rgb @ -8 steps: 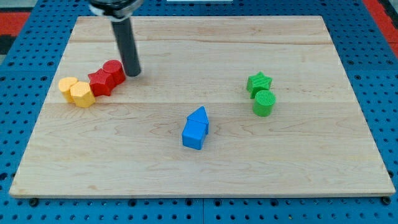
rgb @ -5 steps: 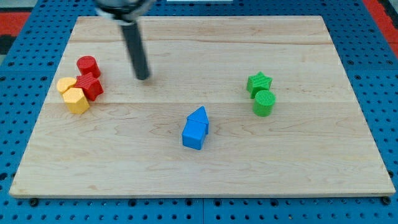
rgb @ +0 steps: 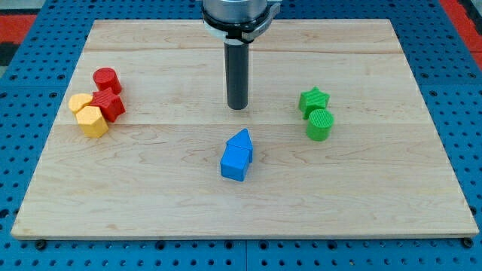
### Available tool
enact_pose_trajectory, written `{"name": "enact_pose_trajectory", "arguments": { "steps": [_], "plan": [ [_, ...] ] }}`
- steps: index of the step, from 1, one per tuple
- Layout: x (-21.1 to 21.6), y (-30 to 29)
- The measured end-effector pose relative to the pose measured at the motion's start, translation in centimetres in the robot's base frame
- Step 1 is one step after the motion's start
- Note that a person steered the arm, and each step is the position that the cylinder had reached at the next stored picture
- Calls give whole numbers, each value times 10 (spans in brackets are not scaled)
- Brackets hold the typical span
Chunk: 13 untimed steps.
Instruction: Move the blue blocks to the bottom
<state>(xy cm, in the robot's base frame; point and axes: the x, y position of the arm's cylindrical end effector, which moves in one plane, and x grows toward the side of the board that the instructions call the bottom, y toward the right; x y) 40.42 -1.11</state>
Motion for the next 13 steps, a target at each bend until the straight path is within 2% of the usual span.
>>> {"name": "enact_pose_trajectory", "arguments": {
  "steps": [2,4,5,6,7,8,9,11,12,13],
  "plan": [
    [0,-26],
    [3,-26],
    [41,-25],
    [72,42],
    [72,67],
    [106,46],
    [125,-12],
    [96,-21],
    [91,-56],
    [111,-47]
  ]
}}
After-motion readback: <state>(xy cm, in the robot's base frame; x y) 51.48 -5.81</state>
